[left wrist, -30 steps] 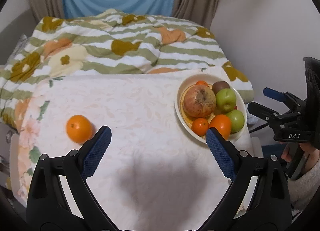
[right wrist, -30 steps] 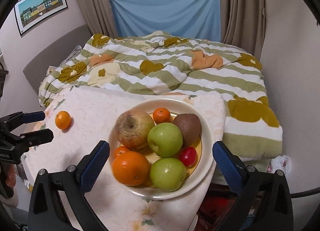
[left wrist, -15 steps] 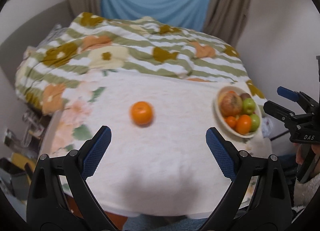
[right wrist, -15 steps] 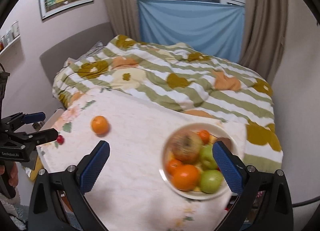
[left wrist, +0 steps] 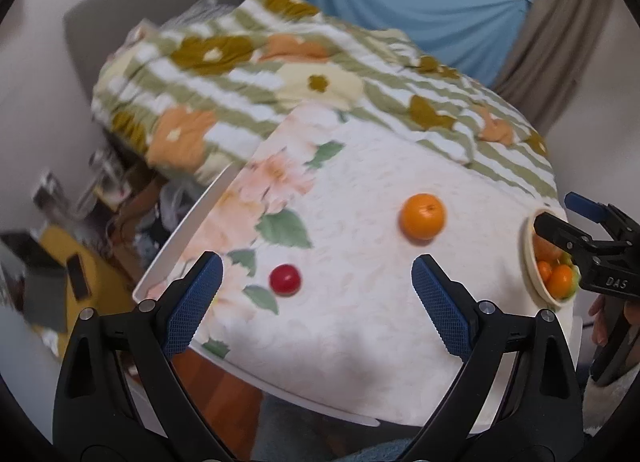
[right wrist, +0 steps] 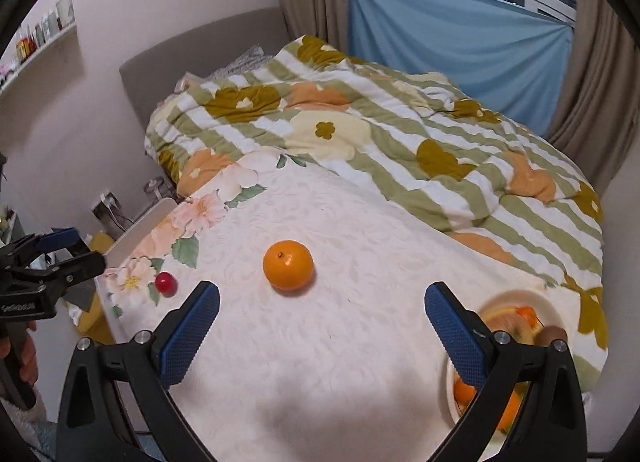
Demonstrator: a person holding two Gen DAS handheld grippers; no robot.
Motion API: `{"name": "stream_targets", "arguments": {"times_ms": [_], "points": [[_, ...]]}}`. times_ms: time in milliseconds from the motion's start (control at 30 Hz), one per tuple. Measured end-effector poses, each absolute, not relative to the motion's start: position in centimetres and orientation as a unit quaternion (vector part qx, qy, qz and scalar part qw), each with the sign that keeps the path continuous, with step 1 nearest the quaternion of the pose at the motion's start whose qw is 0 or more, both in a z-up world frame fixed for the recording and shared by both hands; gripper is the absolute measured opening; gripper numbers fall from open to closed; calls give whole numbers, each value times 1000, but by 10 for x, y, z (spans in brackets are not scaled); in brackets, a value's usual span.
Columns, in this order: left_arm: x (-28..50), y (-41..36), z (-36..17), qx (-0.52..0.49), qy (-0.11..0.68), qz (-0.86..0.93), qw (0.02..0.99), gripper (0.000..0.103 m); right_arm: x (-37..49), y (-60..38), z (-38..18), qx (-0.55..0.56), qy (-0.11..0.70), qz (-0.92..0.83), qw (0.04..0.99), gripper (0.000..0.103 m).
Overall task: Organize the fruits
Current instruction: 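Move both tools toward the loose orange and red tomato on the sheet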
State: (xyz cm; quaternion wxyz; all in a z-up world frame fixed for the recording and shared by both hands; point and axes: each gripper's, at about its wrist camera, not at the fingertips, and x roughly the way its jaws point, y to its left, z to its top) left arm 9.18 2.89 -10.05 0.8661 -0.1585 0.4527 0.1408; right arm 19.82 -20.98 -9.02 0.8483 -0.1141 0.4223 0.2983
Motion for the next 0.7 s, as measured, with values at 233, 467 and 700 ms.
{"name": "stream_targets", "arguments": {"times_ms": [233, 467, 700], "points": [[93, 44, -140, -197, 467, 183, 842, 103, 223, -177, -125, -140, 444, 314, 828, 102], [103, 47, -180, -227, 473, 207, 826, 93, 243, -160, -159, -164, 461, 318, 812, 102], [114, 41, -210, -241, 480, 216, 815, 80, 251, -152, -186, -165, 468, 337, 800, 102]]}}
